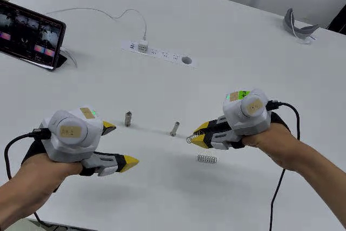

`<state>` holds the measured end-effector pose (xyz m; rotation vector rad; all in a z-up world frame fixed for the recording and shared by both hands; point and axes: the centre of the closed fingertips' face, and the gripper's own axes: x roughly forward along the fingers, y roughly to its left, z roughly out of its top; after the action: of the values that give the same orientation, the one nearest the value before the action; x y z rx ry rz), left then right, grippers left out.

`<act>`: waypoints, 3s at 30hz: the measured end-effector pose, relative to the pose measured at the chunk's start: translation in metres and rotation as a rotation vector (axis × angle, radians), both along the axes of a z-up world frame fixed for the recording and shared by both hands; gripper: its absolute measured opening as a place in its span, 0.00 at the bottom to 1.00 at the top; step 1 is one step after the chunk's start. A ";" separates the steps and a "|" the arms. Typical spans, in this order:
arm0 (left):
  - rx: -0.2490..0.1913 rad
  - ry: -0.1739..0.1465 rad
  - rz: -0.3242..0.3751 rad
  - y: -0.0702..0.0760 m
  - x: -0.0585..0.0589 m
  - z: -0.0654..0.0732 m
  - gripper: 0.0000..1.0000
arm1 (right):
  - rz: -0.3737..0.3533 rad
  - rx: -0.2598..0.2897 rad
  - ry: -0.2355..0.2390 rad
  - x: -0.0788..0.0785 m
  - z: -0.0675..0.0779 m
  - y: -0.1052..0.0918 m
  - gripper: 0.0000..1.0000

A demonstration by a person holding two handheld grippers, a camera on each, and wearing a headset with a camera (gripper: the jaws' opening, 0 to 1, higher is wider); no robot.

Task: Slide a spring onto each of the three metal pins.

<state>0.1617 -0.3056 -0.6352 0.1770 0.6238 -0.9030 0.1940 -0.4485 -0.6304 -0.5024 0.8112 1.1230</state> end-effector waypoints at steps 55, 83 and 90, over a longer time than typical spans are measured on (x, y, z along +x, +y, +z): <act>-0.010 0.076 0.088 0.035 -0.016 -0.015 0.73 | 0.065 -0.085 0.034 0.061 -0.039 0.022 0.13; -0.010 0.087 0.098 0.042 -0.015 -0.017 0.72 | 0.132 -0.163 0.046 0.064 -0.067 0.030 0.13; -0.007 0.093 0.098 0.042 -0.016 -0.019 0.72 | 0.128 -0.170 0.067 0.064 -0.077 0.030 0.13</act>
<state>0.1459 -0.2639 -0.6540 0.0976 0.7098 -0.8219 0.2576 -0.4180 -0.7075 -0.6690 0.9486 1.1996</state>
